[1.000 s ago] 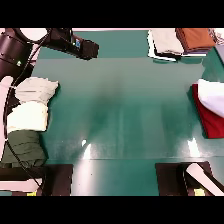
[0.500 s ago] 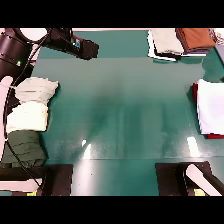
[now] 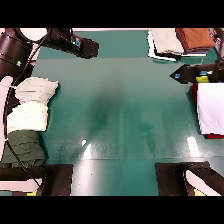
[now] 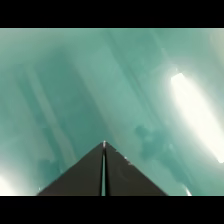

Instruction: Fold the shirts.

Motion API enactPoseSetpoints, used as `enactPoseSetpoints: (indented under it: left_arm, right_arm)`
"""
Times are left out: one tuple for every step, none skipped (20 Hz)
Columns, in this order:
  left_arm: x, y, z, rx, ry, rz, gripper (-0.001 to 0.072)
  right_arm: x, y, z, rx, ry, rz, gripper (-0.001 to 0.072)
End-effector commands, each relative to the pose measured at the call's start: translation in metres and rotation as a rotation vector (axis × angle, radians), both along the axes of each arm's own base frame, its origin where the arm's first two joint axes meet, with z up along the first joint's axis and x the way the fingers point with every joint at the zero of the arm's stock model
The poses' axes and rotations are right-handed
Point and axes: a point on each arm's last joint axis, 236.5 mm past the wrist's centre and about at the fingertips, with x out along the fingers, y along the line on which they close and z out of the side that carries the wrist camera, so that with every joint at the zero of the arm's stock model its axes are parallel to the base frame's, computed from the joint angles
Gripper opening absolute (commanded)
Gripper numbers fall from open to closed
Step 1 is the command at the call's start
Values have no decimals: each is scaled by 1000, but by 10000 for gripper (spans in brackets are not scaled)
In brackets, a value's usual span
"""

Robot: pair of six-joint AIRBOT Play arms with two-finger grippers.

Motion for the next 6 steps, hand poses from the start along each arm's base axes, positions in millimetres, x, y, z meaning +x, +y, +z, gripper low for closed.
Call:
enactPoseSetpoints:
  left_arm:
    - [10, -2, 12, -33, -54, 16, 24]
    - [12, -3, 15, -41, -66, 20, 24]
    - [13, -3, 17, -47, -78, 23, 24]
    - [15, -4, 20, -55, -90, 27, 24]
    - [17, -4, 23, -62, -102, 30, 25]
    - [19, -4, 26, -70, -115, 34, 24]
  right_arm:
    - [-11, 49, 6, 7, -36, 125, 17]
    - [-13, 54, 6, 8, -39, 140, 17]
    - [-14, 57, 7, 10, -40, 147, 17]
    - [-15, 59, 7, 10, -40, 153, 17]
    - [-15, 59, 7, 10, -39, 153, 17]
    - [-16, 59, 7, 10, -39, 153, 17]
